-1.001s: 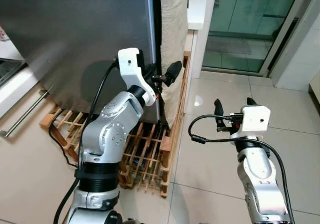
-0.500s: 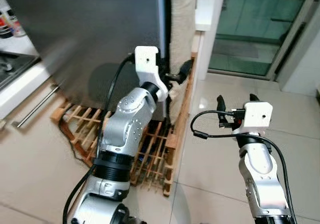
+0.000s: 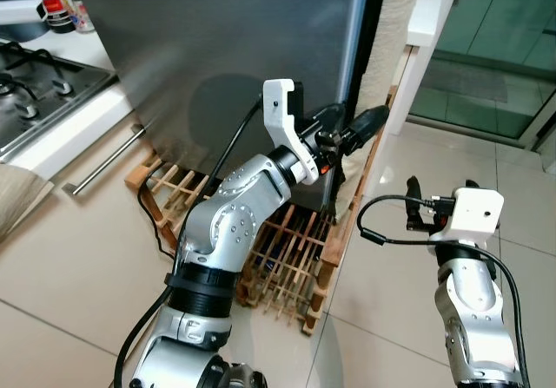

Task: Restocking fridge

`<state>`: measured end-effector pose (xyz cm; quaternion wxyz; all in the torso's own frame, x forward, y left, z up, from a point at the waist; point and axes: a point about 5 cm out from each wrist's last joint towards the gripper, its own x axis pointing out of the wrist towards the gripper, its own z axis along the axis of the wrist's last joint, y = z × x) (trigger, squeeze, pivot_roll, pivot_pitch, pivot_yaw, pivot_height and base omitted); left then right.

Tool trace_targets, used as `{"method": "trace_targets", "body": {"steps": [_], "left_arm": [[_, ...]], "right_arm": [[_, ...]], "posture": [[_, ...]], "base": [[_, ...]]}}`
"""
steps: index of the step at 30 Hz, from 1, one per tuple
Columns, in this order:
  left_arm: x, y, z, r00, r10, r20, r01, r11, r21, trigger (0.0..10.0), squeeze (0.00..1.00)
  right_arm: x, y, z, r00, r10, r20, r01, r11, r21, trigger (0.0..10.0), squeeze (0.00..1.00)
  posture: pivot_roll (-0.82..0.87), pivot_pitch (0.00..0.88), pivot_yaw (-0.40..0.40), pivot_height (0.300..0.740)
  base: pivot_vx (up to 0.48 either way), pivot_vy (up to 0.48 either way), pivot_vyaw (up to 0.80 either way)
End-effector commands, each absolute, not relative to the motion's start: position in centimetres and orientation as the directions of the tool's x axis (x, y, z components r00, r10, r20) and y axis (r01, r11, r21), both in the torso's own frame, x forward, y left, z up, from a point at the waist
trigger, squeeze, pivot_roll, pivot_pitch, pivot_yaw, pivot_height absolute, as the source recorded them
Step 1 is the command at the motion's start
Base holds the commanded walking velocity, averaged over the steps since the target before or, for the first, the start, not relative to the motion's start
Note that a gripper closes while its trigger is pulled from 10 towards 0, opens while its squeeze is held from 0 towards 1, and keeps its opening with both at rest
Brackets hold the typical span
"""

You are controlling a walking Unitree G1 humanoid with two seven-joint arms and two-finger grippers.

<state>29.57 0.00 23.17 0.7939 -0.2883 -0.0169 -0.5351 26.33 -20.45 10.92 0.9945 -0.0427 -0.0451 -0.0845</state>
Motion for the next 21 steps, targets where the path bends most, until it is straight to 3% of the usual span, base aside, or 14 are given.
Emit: {"method": "trace_targets", "body": {"steps": [1,8,11,13,14,15,18,19,21], "left_arm": [[27.6,-3.4,25.3,0.316,-0.827,0.465,0.880,0.072,-0.470,10.0,0.00],[27.8,-2.7,25.6,0.325,-0.819,0.473,0.888,0.093,-0.450,10.0,0.00],[29.8,0.0,25.0,0.470,-0.791,0.392,0.866,0.328,-0.377,10.0,0.00],[29.8,0.0,25.0,0.470,-0.791,0.392,0.866,0.328,-0.377,10.0,0.00],[31.5,3.9,23.9,0.636,-0.710,0.301,0.772,0.584,-0.251,10.0,0.00],[32.0,6.5,23.3,0.718,-0.642,0.269,0.692,0.698,-0.181,10.0,0.00],[31.9,8.6,22.7,0.766,-0.593,0.250,0.631,0.768,-0.111,10.0,0.00],[31.1,10.9,21.4,0.827,-0.521,0.210,0.541,0.840,-0.045,10.0,0.00],[30.7,11.5,20.8,0.847,-0.494,0.194,0.509,0.860,-0.033,10.0,0.00]], "right_arm": [[26.2,-20.9,11.0,0.979,-0.181,0.093,0.188,0.980,-0.072,10.0,0.00],[26.3,-20.6,11.1,0.980,-0.172,0.102,0.181,0.980,-0.079,10.0,0.00],[26.4,-20.2,11.6,0.978,-0.166,0.122,0.175,0.982,-0.069,10.0,0.00],[26.4,-20.2,11.6,0.978,-0.166,0.122,0.175,0.982,-0.069,10.0,0.00],[26.6,-19.6,12.4,0.977,-0.151,0.149,0.161,0.985,-0.054,10.0,0.00],[26.5,-19.3,12.8,0.976,-0.142,0.165,0.152,0.987,-0.048,10.0,0.00],[26.3,-19.1,13.0,0.975,-0.137,0.174,0.146,0.988,-0.043,10.0,0.00],[25.7,-18.9,12.8,0.975,-0.135,0.174,0.144,0.989,-0.039,10.0,0.00],[25.5,-18.8,12.7,0.976,-0.134,0.171,0.143,0.989,-0.039,10.0,0.00]], "posture": [[-0.14,0.000,0.081,0.740],[-0.14,0.000,0.081,0.740],[-0.14,0.000,0.098,0.740],[-0.14,0.000,0.098,0.740],[-0.12,0.000,0.107,0.740],[-0.11,0.000,0.104,0.740],[-0.10,0.000,0.100,0.740],[-0.08,0.000,0.086,0.740],[-0.07,0.000,0.083,0.740]], "base": [[0.000,0.000,0.00],[0.000,0.000,0.00],[0.000,0.000,0.00],[0.000,0.000,0.00],[0.000,0.000,0.00],[0.000,0.000,0.00],[0.000,0.000,0.00],[0.000,0.000,0.00],[0.000,0.000,0.00]]}}
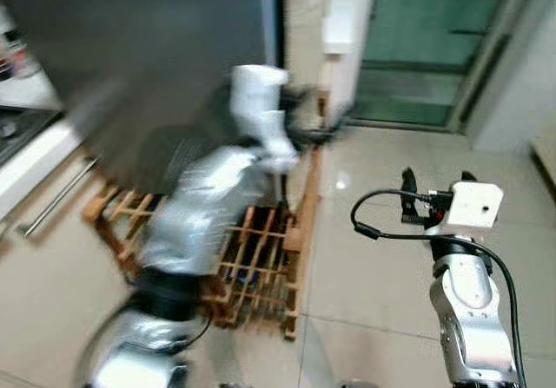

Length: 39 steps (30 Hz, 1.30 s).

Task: Restocking fridge

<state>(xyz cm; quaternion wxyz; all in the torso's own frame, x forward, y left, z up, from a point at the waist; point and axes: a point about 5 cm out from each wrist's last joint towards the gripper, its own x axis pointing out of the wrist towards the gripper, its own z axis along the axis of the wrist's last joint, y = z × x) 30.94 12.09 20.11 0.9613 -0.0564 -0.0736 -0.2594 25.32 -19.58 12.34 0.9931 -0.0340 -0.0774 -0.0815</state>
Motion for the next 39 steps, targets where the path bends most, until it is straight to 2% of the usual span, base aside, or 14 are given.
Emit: {"method": "trace_targets", "body": {"steps": [1,2,3,6,9,15,18,25,27,28,33,35,39], "left_arm": [[30.4,11.7,20.6,0.859,-0.477,0.185,0.490,0.871,-0.029,10.0,0.00],[30.0,11.9,19.5,0.890,-0.429,0.155,0.434,0.901,0.000,10.0,0.00],[30.0,11.9,19.5,0.890,-0.429,0.155,0.434,0.901,0.000,10.0,0.00],[30.1,12.8,16.7,0.950,-0.300,0.083,0.303,0.952,-0.029,10.0,0.00],[30.7,12.9,16.9,0.957,-0.274,0.097,0.277,0.961,-0.014,10.0,0.00],[31.0,12.1,17.4,0.946,-0.302,0.114,0.306,0.952,-0.017,10.0,0.00],[31.7,10.8,17.7,0.940,-0.321,0.118,0.328,0.943,-0.050,10.0,0.00],[31.7,10.8,17.7,0.940,-0.321,0.118,0.328,0.943,-0.050,10.0,0.00],[31.6,10.5,18.6,0.928,-0.335,0.164,0.349,0.935,-0.065,10.0,0.00],[31.4,10.5,19.5,0.911,-0.355,0.212,0.379,0.921,-0.087,10.0,0.00],[31.3,10.5,20.3,0.893,-0.383,0.234,0.415,0.904,-0.106,10.0,0.00],[31.2,10.0,20.0,0.885,-0.421,0.199,0.453,0.877,-0.157,10.0,0.00],[31.4,9.2,19.7,0.884,-0.438,0.160,0.456,0.884,-0.101,10.0,0.00]], "right_arm": [[25.3,-18.8,12.6,0.976,-0.133,0.170,0.142,0.989,-0.039,10.0,0.00],[25.1,-18.6,12.3,0.981,-0.116,0.158,0.124,0.991,-0.042,10.0,0.00],[25.1,-18.6,12.3,0.981,-0.116,0.158,0.124,0.991,-0.042,10.0,0.00],[25.7,-18.5,11.2,0.987,-0.109,0.117,0.114,0.993,-0.031,10.0,0.00],[26.5,-18.4,11.6,0.987,-0.105,0.120,0.110,0.993,-0.032,10.0,0.00],[27.2,-18.3,12.3,0.986,-0.089,0.140,0.097,0.994,-0.048,10.0,0.00],[27.8,-18.5,12.7,0.984,-0.091,0.155,0.101,0.993,-0.053,10.0,0.00],[27.8,-18.5,12.7,0.984,-0.091,0.155,0.101,0.993,-0.053,10.0,0.00],[28.0,-18.3,12.6,0.984,-0.089,0.155,0.099,0.993,-0.058,10.0,0.00],[28.1,-18.3,12.6,0.984,-0.087,0.154,0.097,0.993,-0.063,10.0,0.00],[28.2,-18.2,12.6,0.985,-0.080,0.155,0.090,0.994,-0.056,10.0,0.00],[28.4,-18.1,12.6,0.985,-0.075,0.156,0.084,0.995,-0.056,10.0,0.00],[28.7,-17.9,12.6,0.985,-0.070,0.157,0.079,0.995,-0.056,10.0,0.00]], "posture": [[-0.07,0.000,0.080,0.740],[-0.05,0.000,0.074,0.740],[-0.05,0.000,0.074,0.740],[-0.05,0.000,0.067,0.740],[-0.05,0.000,0.069,0.740],[-0.07,0.000,0.075,0.740],[-0.08,0.000,0.080,0.740],[-0.08,0.000,0.080,0.740],[-0.08,0.000,0.087,0.740],[-0.08,0.000,0.084,0.740],[-0.08,0.000,0.079,0.740],[-0.07,0.000,0.076,0.740],[-0.07,0.000,0.080,0.740]], "base": [[0.000,0.000,0.00],[0.000,0.000,0.00],[0.000,0.000,0.00],[0.000,-0.082,0.00],[0.000,-0.402,0.48],[0.000,-0.480,0.72],[0.000,-0.472,0.68],[0.000,-0.472,0.68],[0.000,-0.458,0.59],[0.000,0.000,0.00],[0.000,0.000,0.00],[0.000,0.000,0.00],[0.000,0.000,0.00]]}}
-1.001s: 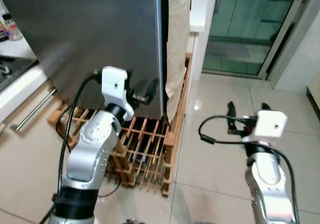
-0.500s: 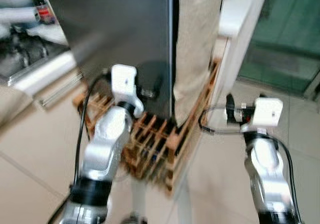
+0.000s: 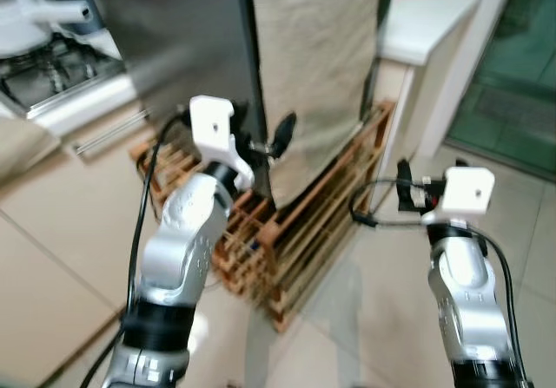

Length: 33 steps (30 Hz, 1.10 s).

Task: Restocking fridge

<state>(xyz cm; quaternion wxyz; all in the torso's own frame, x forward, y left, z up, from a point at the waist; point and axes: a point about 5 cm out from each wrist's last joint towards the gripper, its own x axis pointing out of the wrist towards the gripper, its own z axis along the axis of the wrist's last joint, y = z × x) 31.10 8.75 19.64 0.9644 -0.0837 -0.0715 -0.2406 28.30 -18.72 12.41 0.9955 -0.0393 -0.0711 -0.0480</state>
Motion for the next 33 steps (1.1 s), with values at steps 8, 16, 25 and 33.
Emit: {"method": "trace_targets", "body": {"steps": [8,16,25,33], "left_arm": [[34.8,9.0,18.8,0.933,-0.353,0.073,0.359,0.928,-0.103,10.0,0.00],[35.9,9.0,18.3,0.958,-0.284,0.047,0.288,0.942,-0.173,10.0,0.00],[38.0,8.2,19.7,0.948,-0.308,0.083,0.318,0.936,-0.151,10.0,0.00],[39.0,7.8,20.8,0.944,-0.315,0.101,0.327,0.935,-0.139,10.0,0.00]], "right_arm": [[28.7,-17.9,12.4,0.986,-0.072,0.150,0.081,0.995,-0.053,10.0,0.00],[28.4,-18.0,12.2,0.986,-0.080,0.147,0.090,0.994,-0.057,10.0,0.00],[27.7,-17.9,12.1,0.989,-0.053,0.135,0.062,0.996,-0.066,10.0,0.00],[25.1,-18.0,11.0,0.995,-0.053,0.087,0.059,0.996,-0.070,10.0,0.00]], "posture": [[-0.08,0.000,0.086,0.740],[-0.10,0.000,0.086,0.740],[-0.11,0.000,0.081,0.740],[-0.14,0.000,0.096,0.740]], "base": [[0.000,0.000,0.00],[0.000,0.000,0.00],[0.000,0.000,0.00],[0.000,0.000,0.00]]}}
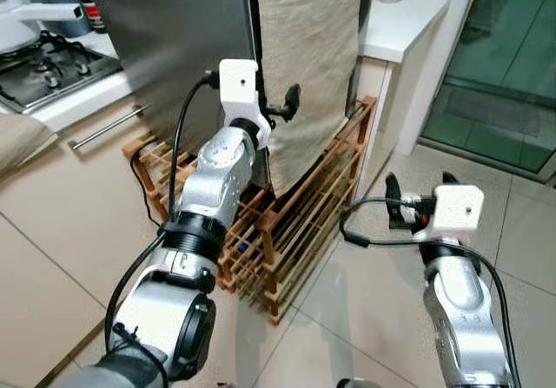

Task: Restocking fridge

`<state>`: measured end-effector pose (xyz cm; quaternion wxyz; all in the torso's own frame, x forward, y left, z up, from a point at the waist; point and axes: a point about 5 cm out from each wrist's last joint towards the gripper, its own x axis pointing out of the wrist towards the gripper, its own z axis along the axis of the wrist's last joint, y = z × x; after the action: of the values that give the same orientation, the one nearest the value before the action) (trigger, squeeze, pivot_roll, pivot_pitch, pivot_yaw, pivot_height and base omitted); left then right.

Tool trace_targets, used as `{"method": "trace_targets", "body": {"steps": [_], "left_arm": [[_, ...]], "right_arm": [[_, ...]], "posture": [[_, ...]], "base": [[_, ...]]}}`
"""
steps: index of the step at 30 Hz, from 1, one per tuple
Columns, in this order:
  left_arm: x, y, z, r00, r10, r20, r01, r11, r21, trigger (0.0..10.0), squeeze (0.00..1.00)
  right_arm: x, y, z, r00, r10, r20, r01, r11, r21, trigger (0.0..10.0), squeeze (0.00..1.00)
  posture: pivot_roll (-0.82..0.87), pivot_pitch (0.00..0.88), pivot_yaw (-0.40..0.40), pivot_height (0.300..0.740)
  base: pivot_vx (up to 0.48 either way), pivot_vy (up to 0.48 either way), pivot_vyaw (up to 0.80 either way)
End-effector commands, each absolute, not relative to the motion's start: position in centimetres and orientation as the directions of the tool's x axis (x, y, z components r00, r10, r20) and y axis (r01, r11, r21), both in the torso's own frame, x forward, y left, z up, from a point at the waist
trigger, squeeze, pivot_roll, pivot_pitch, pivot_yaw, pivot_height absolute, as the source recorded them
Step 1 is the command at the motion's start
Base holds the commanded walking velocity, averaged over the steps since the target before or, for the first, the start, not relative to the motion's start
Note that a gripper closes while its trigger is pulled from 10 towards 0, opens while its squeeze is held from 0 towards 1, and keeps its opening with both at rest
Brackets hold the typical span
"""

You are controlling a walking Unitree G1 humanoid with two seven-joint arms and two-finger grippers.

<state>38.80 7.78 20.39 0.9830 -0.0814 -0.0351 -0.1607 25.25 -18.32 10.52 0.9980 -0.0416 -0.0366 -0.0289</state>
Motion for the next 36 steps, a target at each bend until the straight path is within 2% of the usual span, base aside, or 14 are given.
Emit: {"method": "trace_targets", "body": {"steps": [1,10,17,19,20,22,23,25,29,30,31,34,35,36], "left_arm": [[39.0,7.8,20.8,0.944,-0.315,0.101,0.327,0.935,-0.139,10.0,0.00],[39.7,6.6,21.2,0.935,-0.336,0.109,0.350,0.924,-0.154,10.0,0.00],[39.9,4.7,22.2,0.882,-0.447,0.149,0.470,0.856,-0.213,10.0,0.00],[39.3,2.7,22.2,0.813,-0.558,0.167,0.582,0.771,-0.258,10.0,0.00],[38.7,0.7,22.3,0.750,-0.635,0.186,0.660,0.698,-0.277,10.0,0.00],[38.2,-0.3,22.5,0.717,-0.667,0.204,0.695,0.661,-0.283,10.0,0.00],[37.6,-1.7,22.5,0.680,-0.700,0.218,0.729,0.615,-0.301,10.0,0.00],[35.3,-5.9,22.6,0.542,-0.797,0.267,0.830,0.458,-0.317,10.0,0.00],[33.8,-8.1,22.8,0.453,-0.839,0.301,0.876,0.356,-0.325,10.0,0.00],[31.8,-10.4,22.7,0.341,-0.881,0.328,0.914,0.229,-0.335,10.0,0.00],[31.8,-10.4,22.7,0.341,-0.881,0.328,0.914,0.229,-0.335,10.0,0.00],[29.6,-12.7,23.2,0.215,-0.901,0.377,0.935,0.078,-0.346,10.0,0.00],[29.6,-12.7,23.2,0.215,-0.901,0.377,0.935,0.078,-0.346,10.0,0.00],[28.2,-13.8,24.3,0.107,-0.894,0.435,0.943,-0.047,-0.329,10.0,0.00]], "right_arm": [[25.1,-18.0,11.0,0.995,-0.053,0.087,0.059,0.996,-0.070,10.0,0.00],[23.6,-18.2,10.7,0.997,-0.066,0.050,0.069,0.995,-0.069,10.0,0.00],[23.4,-18.4,11.2,0.995,-0.079,0.055,0.083,0.994,-0.070,10.0,0.00],[23.1,-18.4,11.2,0.995,-0.083,0.052,0.086,0.994,-0.070,10.0,0.00],[22.9,-18.5,11.1,0.995,-0.086,0.046,0.089,0.994,-0.070,10.0,0.00],[22.8,-18.5,11.0,0.995,-0.087,0.043,0.090,0.993,-0.070,10.0,0.00],[22.7,-18.4,10.9,0.995,-0.088,0.038,0.091,0.994,-0.068,10.0,0.00],[22.1,-18.2,10.5,0.996,-0.091,0.018,0.092,0.994,-0.063,10.0,0.00],[21.4,-18.1,10.1,0.995,-0.097,0.002,0.097,0.993,-0.062,10.0,0.00],[20.4,-18.5,9.5,0.992,-0.121,-0.029,0.119,0.991,-0.068,10.0,0.00],[20.4,-18.5,9.5,0.992,-0.121,-0.029,0.119,0.991,-0.068,10.0,0.00],[19.3,-19.0,8.6,0.987,-0.144,-0.069,0.138,0.987,-0.079,10.0,0.00],[19.3,-19.0,8.6,0.987,-0.144,-0.069,0.138,0.987,-0.079,10.0,0.00],[19.1,-19.1,8.5,0.986,-0.145,-0.077,0.139,0.987,-0.083,10.0,0.00]], "posture": [[-0.14,0.000,0.096,0.740],[-0.15,0.000,0.104,0.740],[-0.17,0.000,0.114,0.740],[-0.17,0.000,0.120,0.740],[-0.18,0.000,0.119,0.740],[-0.18,0.000,0.122,0.740],[-0.17,0.000,0.123,0.740],[-0.19,0.000,0.134,0.740],[-0.21,0.000,0.144,0.740],[-0.22,0.000,0.146,0.740],[-0.22,0.000,0.146,0.740],[-0.24,0.000,0.145,0.740],[-0.24,0.000,0.145,0.740],[-0.25,0.000,0.144,0.740]], "base": [[0.000,0.000,0.00],[0.000,0.000,0.00],[0.000,0.000,0.00],[0.000,0.000,0.00],[0.000,0.000,0.00],[0.000,0.000,0.00],[0.000,0.000,0.00],[0.000,0.000,0.00],[0.000,0.000,0.00],[0.000,0.000,0.00],[0.000,0.000,0.00],[0.000,0.000,0.00],[0.000,0.000,0.00],[0.000,0.000,0.00]]}}
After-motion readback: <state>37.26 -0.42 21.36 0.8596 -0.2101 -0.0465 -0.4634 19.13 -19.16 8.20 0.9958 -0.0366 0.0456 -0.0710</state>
